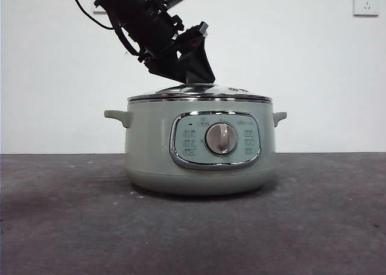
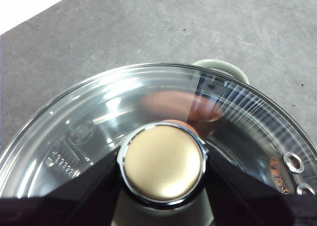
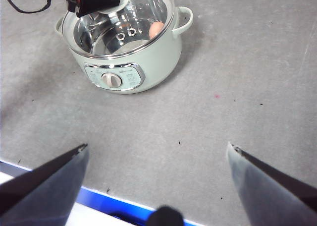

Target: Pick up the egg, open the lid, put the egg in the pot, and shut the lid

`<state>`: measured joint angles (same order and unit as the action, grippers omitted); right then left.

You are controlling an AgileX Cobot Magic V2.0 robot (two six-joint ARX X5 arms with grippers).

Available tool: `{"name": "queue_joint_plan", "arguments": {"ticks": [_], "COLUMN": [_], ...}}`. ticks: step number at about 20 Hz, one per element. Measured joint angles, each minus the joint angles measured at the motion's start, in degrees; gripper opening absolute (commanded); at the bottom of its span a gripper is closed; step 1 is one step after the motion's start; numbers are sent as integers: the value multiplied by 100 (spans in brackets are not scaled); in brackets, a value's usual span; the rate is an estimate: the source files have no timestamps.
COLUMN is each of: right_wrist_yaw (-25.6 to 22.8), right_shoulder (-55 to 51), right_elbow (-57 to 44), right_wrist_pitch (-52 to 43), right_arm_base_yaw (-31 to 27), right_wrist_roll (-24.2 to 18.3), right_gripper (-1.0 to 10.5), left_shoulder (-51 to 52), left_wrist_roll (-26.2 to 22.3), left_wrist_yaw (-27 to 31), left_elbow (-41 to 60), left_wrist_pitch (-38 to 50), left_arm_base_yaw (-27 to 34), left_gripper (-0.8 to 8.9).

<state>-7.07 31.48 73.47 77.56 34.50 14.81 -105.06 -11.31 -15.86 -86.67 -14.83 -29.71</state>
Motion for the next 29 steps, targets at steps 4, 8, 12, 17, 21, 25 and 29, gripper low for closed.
{"name": "queue_joint_plan", "arguments": {"ticks": [4, 8, 12, 17, 21, 25, 29], "right_wrist_yaw": [0, 0, -44, -280, -299, -299, -295], "right_shoulder": [-2, 0, -2, 0, 0, 0, 155], "right_elbow": [0, 0, 0, 0, 0, 0, 0], "right_wrist_pitch": [0, 0, 0, 0, 0, -9, -90], "right_arm_base_yaw": [0, 0, 0, 0, 0, 0, -2], "right_wrist_roll": [0, 0, 0, -2, -76, -186, -280], "right_gripper": [469, 469, 469, 469, 469, 469, 469], "left_shoulder": [0, 2, 63, 848, 1943, 2809, 3298], "left_wrist_roll": [20, 46, 50, 127, 330, 387, 389], "left_wrist_yaw": [-11, -13, -13, -20, -39, -87, -87], "left_elbow": [-17, -201, -643, -787, -828, -828, -828], "left_wrist_pitch": [-4, -168, -785, -1860, -2931, -4341, -5016], "left_arm_base_yaw": [0, 0, 0, 24, 46, 28, 4], "left_gripper": [381, 381, 381, 381, 381, 377, 377]}}
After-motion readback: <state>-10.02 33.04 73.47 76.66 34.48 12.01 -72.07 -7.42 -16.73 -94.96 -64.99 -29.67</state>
